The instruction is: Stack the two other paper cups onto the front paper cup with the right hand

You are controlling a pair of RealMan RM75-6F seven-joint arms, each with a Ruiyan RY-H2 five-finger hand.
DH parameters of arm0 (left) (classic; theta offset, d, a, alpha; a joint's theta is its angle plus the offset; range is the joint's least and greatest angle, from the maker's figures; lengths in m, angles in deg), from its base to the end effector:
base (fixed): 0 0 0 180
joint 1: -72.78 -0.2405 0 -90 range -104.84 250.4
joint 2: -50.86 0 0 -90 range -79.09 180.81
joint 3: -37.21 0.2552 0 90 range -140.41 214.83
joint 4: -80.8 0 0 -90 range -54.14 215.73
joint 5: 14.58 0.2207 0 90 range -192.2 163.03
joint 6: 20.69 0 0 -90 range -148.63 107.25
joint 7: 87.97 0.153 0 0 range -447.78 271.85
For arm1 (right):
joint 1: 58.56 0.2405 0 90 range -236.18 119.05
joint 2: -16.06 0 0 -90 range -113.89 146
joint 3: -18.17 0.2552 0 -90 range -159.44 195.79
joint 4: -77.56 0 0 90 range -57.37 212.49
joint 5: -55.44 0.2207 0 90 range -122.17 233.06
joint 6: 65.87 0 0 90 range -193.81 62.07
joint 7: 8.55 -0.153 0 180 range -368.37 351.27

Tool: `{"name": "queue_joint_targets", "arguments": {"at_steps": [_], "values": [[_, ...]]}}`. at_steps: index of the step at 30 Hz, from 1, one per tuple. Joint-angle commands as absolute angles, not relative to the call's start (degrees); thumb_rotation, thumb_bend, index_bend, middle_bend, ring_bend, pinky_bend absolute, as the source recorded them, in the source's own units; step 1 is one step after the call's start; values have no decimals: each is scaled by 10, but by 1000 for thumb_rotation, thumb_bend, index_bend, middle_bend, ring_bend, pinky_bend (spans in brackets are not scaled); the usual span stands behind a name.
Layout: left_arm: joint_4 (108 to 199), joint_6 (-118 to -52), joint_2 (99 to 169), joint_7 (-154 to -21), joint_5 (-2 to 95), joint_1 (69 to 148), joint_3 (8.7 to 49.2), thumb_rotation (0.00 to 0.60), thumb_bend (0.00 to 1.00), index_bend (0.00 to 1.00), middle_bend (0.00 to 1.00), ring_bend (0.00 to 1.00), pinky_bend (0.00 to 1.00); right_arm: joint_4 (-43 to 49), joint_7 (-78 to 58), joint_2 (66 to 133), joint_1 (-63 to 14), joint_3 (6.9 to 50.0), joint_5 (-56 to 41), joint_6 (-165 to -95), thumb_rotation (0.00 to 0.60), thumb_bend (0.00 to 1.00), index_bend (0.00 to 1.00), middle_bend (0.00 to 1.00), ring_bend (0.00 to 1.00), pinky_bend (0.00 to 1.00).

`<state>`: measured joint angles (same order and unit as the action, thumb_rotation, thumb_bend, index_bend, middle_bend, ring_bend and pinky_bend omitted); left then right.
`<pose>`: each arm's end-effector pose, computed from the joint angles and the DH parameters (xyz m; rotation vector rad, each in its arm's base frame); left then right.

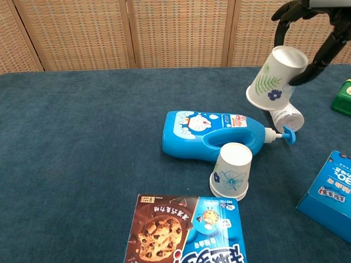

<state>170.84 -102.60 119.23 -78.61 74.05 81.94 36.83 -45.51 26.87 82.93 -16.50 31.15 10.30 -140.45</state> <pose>-0.3008 0.2035 0.1116 -1.5671 -0.7963 -0.8284 -0.0982 -0.3092 0.0934 1.6239 -0.9919 0.9446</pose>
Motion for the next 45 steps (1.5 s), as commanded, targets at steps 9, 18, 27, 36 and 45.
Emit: {"name": "queue_joint_targets", "arguments": {"at_steps": [9,18,27,36,45], "values": [[1708,-1028,1193,-785,742,819,369,600,239,0,0,0,0,-445,265,872,-186,271,64,-1412,600,126,493,148,0,11],[1708,-1023,1196,-780,741,821,368,600,240,0,0,0,0,-459,265,881,-197,264,53,-1419,600,127,493,147,0,10],[1709,-1027,1194,-783,744,820,369,600,239,0,0,0,0,-481,281,904,-196,258,39,-1422,600,127,493,147,0,10],[1708,-1029,1195,-785,746,820,370,600,239,0,0,0,0,-445,290,944,-193,255,48,-1416,600,127,494,145,0,10],[1710,-1029,1196,-783,749,820,371,600,241,0,0,0,0,-435,290,944,-196,257,51,-1413,600,127,494,144,0,11]]}}
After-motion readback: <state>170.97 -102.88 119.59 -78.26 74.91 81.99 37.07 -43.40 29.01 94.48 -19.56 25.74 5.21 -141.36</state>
